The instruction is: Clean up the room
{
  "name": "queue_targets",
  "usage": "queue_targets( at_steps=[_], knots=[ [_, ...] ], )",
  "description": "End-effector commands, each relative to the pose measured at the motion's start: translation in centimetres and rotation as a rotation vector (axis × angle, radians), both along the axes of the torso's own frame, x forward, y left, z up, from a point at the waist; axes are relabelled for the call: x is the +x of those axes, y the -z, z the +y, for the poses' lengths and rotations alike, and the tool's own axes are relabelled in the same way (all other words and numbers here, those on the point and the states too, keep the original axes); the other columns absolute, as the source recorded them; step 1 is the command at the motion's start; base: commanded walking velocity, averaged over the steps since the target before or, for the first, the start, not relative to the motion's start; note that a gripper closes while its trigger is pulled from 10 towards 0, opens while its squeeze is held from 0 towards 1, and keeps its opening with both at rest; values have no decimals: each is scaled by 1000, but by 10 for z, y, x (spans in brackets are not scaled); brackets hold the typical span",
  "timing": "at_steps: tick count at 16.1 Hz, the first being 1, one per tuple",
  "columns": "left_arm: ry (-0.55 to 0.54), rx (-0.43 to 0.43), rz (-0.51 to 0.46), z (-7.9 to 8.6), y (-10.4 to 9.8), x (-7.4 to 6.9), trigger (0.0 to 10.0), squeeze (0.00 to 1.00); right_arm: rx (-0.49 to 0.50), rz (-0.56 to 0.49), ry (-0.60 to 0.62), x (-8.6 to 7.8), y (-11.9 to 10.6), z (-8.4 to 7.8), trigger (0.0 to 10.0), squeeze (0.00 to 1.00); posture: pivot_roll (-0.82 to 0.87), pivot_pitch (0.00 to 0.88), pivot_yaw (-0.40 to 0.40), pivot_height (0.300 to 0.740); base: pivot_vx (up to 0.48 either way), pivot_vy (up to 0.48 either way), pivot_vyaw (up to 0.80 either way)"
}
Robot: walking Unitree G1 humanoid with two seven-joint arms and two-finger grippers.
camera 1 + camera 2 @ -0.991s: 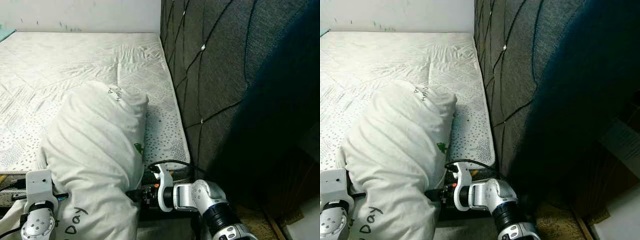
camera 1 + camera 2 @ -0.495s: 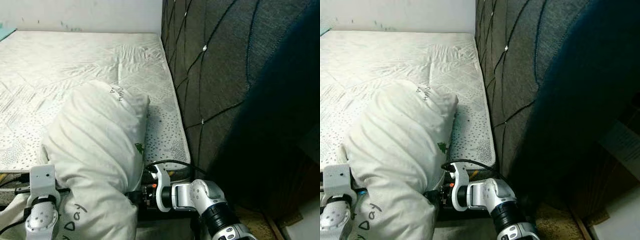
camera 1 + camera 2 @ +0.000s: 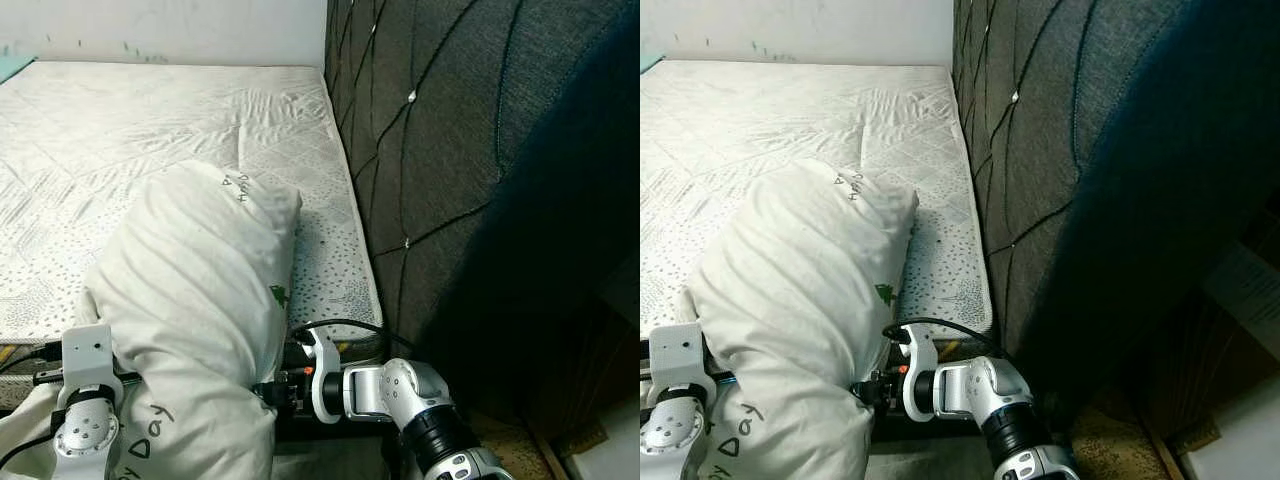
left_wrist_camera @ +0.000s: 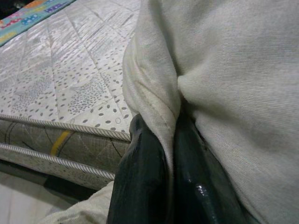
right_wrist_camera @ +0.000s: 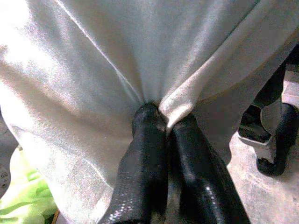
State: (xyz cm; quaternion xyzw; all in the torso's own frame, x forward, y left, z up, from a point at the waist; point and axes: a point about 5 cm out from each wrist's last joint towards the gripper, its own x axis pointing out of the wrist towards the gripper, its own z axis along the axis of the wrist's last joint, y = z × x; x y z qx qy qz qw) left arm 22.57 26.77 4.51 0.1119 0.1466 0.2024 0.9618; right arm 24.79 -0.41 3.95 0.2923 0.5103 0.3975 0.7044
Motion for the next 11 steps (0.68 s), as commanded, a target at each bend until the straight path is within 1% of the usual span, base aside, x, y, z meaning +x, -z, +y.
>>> queue_targets(
  at_steps=[1, 2, 3, 5, 6, 7, 9, 10, 11],
  knots=[
    [96, -39, -12, -24, 1, 13, 0, 0, 142, 15, -68, -13, -17, 43, 0, 0, -47, 0, -52, 570, 0, 0, 0],
    [96, -41, -13, -25, 1, 13, 0, 0, 141, -17, -33, -7, -18, 41, 0, 0, -45, 0, -52, 570, 0, 0, 0],
    [97, -37, -33, -24, -2, 15, 0, 0, 111, -136, 42, 8, -22, 33, 0, 0, -45, 0, -52, 570, 0, 0, 0],
    [97, -30, -75, -26, -9, 19, 0, 0, 54, -308, 74, 22, -29, 26, 0, 0, -47, 0, -47, 570, 0, 0, 0],
    [99, -26, -112, -30, -16, 23, 0, 0, 24, -453, 100, 34, -41, 18, 0, 0, -47, 0, -47, 570, 0, 0, 0],
    [107, -29, -140, -34, -21, 25, 0, 0, -4, -557, 110, 42, -49, 13, 0, 0, -48, 0, -44, 570, 0, 0, 0],
    [131, -26, -197, -42, -32, 27, 0, 0, -10, -700, 193, 54, -66, 2, 0, 0, -46, 0, -42, 570, 0, 0, 0],
    [156, -20, -238, -48, -40, 25, 0, 0, -28, -809, 248, 60, -77, -8, 0, 0, -44, 0, -39, 570, 0, 0, 0],
    [166, -14, -271, -52, -46, 22, 0, 0, -44, -880, 316, 64, -85, -19, 0, 0, -43, 0, -36, 570, 0, 0, 0]
  ],
)
